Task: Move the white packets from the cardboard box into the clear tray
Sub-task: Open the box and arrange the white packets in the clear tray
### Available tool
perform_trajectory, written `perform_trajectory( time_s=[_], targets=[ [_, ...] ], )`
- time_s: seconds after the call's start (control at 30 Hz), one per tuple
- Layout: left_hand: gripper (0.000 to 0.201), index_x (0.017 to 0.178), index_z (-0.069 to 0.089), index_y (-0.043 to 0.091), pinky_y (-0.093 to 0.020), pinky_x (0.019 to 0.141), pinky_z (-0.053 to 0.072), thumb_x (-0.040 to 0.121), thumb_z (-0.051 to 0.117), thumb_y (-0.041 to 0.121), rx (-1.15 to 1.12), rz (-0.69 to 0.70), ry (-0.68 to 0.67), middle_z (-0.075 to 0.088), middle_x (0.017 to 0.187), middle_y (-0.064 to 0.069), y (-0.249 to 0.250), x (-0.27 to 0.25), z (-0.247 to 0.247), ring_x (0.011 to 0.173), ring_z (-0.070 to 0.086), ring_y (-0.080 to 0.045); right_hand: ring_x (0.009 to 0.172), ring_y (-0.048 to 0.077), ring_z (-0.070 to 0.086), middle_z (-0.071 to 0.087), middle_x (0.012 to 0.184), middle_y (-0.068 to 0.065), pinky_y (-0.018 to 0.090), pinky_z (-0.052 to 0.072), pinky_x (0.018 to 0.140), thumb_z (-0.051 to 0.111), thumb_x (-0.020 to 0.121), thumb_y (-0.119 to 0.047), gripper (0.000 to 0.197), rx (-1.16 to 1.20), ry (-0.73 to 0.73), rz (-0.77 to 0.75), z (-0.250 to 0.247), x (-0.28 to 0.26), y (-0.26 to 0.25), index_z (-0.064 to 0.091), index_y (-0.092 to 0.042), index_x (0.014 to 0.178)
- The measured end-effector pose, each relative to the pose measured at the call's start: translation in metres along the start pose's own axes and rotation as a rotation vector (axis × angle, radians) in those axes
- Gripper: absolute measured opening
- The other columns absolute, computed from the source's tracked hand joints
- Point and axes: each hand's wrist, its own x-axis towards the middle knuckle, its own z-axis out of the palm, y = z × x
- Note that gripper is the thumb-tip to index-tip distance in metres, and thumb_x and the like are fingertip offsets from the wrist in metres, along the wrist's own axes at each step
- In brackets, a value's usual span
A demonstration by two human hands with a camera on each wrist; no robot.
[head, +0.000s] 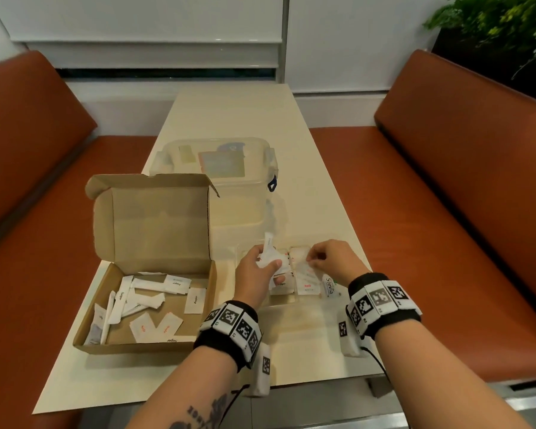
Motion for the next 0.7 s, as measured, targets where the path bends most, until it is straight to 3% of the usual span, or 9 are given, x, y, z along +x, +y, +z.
perform_trajectory(
  time_s=[0.07,0.13,0.23,0.3,0.5,0.6,0.7],
  targets=[
    [0.03,0.116,0.056,0.012,-0.012,0.049,0.049,0.088,0.062,0.002,-0.008,0.011,0.021,0.056,0.106,-0.006,-0.002,-0.001,0.001,0.072,0.062,-0.01,0.085,0.014,0.059,0.069,0.099,0.006,0.017,0.041,0.077,0.059,0.089,-0.007,0.013,-0.078,-0.07,-0.009,0.006,0.0,0.0,0.071,-0.007,0.095],
    [0.029,0.114,0.056,0.014,-0.008,0.047,0.046,0.088,0.062,0.003,-0.007,0.019,0.039,0.056,0.102,-0.004,-0.003,-0.002,0.002,0.066,0.063,-0.006,0.09,0.017,0.062,0.07,0.099,0.006,0.019,0.043,0.078,0.058,0.088,-0.007,0.015,-0.131,-0.109,-0.008,0.011,0.002,-0.001,0.071,-0.009,0.094],
    [0.027,0.112,0.056,0.015,-0.005,0.045,0.043,0.088,0.062,0.003,0.005,0.038,0.062,0.055,0.102,-0.003,-0.004,-0.002,0.002,0.063,0.06,-0.004,0.091,0.019,0.064,0.071,0.098,0.005,0.022,0.047,0.081,0.058,0.088,-0.008,0.015,-0.193,-0.131,-0.006,0.018,0.002,0.001,0.072,-0.012,0.093],
    [0.028,0.114,0.056,0.015,-0.005,0.045,0.043,0.088,0.062,0.003,0.008,0.037,0.064,0.054,0.102,-0.003,-0.005,-0.001,0.002,0.065,0.059,-0.003,0.09,0.017,0.064,0.071,0.097,0.003,0.021,0.045,0.077,0.058,0.088,-0.009,0.015,-0.207,-0.124,-0.006,0.022,0.002,0.003,0.071,-0.013,0.093],
    [0.03,0.117,0.056,0.011,-0.004,0.045,0.041,0.089,0.061,0.003,0.017,0.036,0.042,0.055,0.094,0.003,-0.009,0.0,0.001,0.056,0.056,0.018,0.077,0.009,0.056,0.061,0.084,-0.006,0.017,0.04,0.07,0.069,0.079,-0.008,0.015,-0.163,-0.102,-0.028,0.028,-0.005,0.009,0.068,-0.018,0.09],
    [0.029,0.116,0.056,0.013,-0.004,0.045,0.041,0.089,0.061,0.004,0.03,0.042,0.038,0.055,0.091,0.006,-0.009,0.0,0.001,0.06,0.058,0.014,0.077,0.008,0.053,0.058,0.081,-0.008,0.015,0.036,0.07,0.069,0.077,-0.006,0.016,-0.2,-0.101,-0.054,0.029,-0.005,0.009,0.066,-0.018,0.087],
    [0.029,0.116,0.057,0.014,-0.005,0.046,0.043,0.088,0.063,0.005,0.027,0.041,0.033,0.056,0.094,0.003,-0.007,0.0,0.001,0.066,0.059,-0.001,0.079,0.01,0.051,0.052,0.084,-0.007,0.018,0.035,0.07,0.07,0.077,-0.007,0.016,-0.222,-0.083,-0.057,0.031,-0.003,0.008,0.067,-0.016,0.09]
  ],
)
